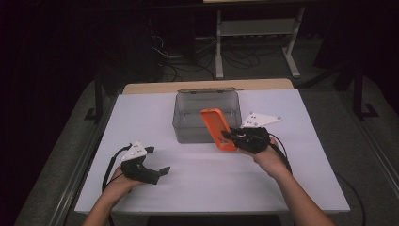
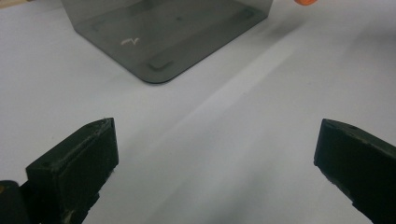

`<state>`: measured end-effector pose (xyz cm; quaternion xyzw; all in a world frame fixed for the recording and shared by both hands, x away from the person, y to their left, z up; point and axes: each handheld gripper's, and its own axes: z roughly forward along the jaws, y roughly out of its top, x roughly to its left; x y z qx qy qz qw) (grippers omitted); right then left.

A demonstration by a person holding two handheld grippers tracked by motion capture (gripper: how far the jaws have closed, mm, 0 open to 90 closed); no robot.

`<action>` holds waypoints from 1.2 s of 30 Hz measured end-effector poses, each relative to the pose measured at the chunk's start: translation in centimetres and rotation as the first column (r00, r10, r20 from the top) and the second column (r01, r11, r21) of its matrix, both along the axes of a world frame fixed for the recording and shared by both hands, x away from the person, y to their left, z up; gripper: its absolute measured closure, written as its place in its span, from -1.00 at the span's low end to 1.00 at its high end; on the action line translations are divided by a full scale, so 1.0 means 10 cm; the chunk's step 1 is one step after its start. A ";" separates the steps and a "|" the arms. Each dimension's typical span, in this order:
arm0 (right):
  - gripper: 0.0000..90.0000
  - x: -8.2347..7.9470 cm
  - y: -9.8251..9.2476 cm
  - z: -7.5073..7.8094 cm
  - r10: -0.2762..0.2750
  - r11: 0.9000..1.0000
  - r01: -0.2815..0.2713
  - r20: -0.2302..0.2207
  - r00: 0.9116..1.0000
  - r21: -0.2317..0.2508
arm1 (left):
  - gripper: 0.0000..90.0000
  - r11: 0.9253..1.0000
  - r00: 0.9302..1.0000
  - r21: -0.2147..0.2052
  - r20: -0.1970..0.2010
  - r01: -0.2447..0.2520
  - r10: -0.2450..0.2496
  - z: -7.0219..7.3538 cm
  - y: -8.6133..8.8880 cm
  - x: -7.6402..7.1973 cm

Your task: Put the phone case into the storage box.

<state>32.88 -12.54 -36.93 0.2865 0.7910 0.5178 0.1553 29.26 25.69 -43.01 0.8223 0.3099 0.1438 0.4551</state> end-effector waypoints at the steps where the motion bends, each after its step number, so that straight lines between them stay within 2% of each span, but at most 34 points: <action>1: 0.76 0.00 0.00 0.01 -0.001 1.000 0.001 0.000 1.000 0.001 | -1.00 1.000 1.000 -0.002 -0.001 -0.002 0.002 0.00 0.00 0.00; 12: 0.76 0.04 -0.05 0.12 -0.012 1.000 0.012 0.009 1.000 0.016 | -1.00 1.000 1.000 0.000 0.000 -0.004 0.004 0.01 0.00 0.00; 36: 0.76 0.27 -0.09 0.43 -0.046 0.998 0.045 0.035 0.998 0.039 | -1.00 1.000 1.000 0.025 -0.013 0.003 -0.002 -0.01 -0.01 -0.01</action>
